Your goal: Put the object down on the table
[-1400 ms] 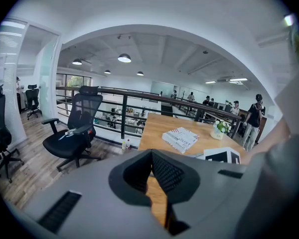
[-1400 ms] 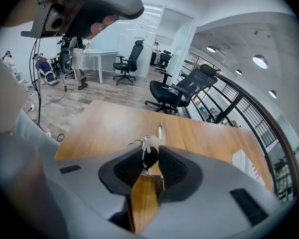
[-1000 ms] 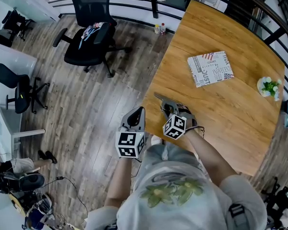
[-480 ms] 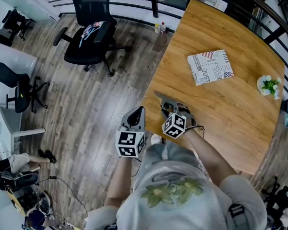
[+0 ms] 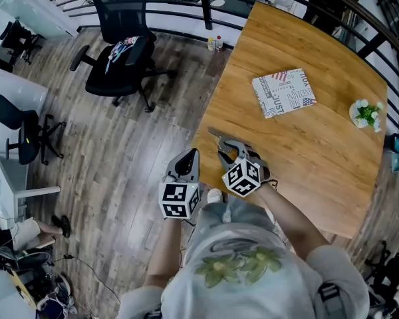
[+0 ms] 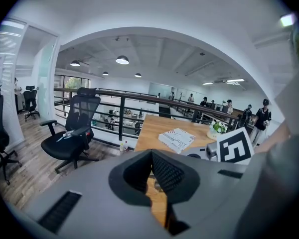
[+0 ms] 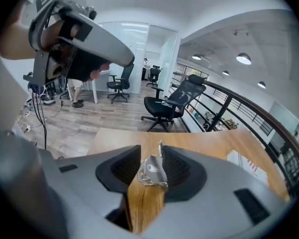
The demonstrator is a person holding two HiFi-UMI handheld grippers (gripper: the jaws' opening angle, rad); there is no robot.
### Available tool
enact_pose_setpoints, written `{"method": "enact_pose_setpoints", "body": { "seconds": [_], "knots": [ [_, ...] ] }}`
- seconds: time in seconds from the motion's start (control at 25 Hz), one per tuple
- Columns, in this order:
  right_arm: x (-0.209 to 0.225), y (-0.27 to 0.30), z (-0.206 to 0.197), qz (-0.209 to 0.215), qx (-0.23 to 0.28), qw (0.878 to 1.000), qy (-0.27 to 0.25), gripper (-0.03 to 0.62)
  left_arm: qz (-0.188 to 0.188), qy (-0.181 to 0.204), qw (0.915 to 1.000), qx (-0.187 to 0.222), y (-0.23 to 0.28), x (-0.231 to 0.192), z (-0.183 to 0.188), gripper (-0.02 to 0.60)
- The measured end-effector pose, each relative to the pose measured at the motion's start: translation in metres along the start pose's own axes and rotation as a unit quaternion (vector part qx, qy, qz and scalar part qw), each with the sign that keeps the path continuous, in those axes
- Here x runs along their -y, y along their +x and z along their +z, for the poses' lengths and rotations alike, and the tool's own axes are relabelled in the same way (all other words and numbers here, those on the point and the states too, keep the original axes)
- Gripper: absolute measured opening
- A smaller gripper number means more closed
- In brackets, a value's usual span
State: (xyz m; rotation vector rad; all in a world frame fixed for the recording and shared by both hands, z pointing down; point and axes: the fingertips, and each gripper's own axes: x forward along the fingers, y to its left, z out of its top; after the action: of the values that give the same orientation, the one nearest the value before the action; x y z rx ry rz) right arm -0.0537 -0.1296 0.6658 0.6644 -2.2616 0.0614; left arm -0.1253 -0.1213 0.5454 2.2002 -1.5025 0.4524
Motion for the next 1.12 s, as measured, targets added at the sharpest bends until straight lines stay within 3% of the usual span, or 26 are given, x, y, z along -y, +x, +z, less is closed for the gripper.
{"method": "enact_pose_setpoints", "body": {
  "seconds": [0.2,0.48,0.72,1.12],
  "knots": [
    [0.015,-0.029,0.019,-0.022,0.036,0.998,0.039,0.114,-0.009,0.004,0.9999,0.009,-0.001,0.007,0.007,0.012],
    [0.028,-0.068,0.041,-0.042,0.083,0.992,0.08,0.013,-0.022,0.01,0.9995,0.02,0.001,0.017,0.013,0.012],
    [0.034,-0.097,0.055,-0.045,0.118,0.986,0.112,0.008,-0.034,0.016,0.999,0.024,0.001,0.029,0.018,0.014],
    [0.027,-0.126,0.065,-0.045,0.14,0.982,0.117,0.006,-0.056,0.018,0.9978,0.03,0.0,0.047,0.022,0.012]
  ]
}}
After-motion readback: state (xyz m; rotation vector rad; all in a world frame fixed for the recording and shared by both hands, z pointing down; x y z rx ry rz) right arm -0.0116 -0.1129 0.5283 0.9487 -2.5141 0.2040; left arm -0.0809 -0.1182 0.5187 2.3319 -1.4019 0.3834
